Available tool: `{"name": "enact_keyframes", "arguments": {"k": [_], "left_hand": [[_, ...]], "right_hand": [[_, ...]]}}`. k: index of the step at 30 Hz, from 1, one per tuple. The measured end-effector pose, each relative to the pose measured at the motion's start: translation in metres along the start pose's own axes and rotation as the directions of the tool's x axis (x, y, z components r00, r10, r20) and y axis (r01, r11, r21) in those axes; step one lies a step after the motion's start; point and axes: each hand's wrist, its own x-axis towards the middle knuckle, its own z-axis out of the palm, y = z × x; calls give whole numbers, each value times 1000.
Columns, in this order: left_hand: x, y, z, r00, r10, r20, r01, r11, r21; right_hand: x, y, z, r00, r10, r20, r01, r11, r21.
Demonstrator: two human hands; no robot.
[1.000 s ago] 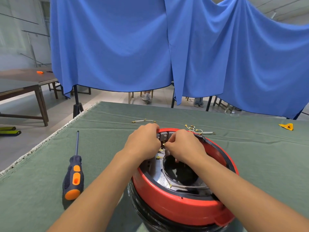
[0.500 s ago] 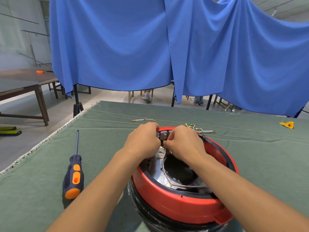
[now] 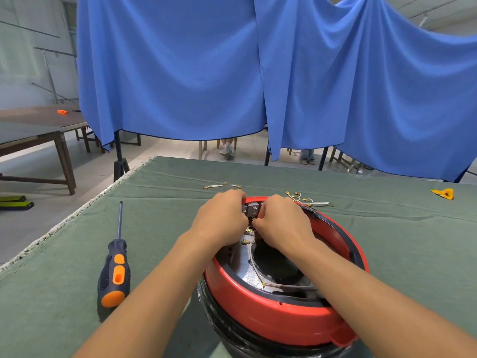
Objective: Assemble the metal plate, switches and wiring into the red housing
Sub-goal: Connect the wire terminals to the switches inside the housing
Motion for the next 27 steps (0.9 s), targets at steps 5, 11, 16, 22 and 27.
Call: {"name": "enact_keyframes", "arguments": {"k": [5,11,16,22,27], "left_hand": [[-1,1,-1,1000,0,10,0,1000,-4],[-2,1,-2,1000,-2,14,2,1000,-14],[-3,1,-5,1000,-10,4,10,999,-34],[-1,-3,-11,995,-70,74,79,989,-128],[-1,-9,-15,991,-89,95,112,954,-278]], "right_hand": [[0,0,1,1000,2,-9,-2,1000,4],[1,0,2,1000,9,-12,-9,1000,-2],[2,0,2,999,27,-23,-27,1000,-2],[2,2,2,999,46,23,-47,998,46],[6,4,0,995,87,54,-92,991,97]]}}
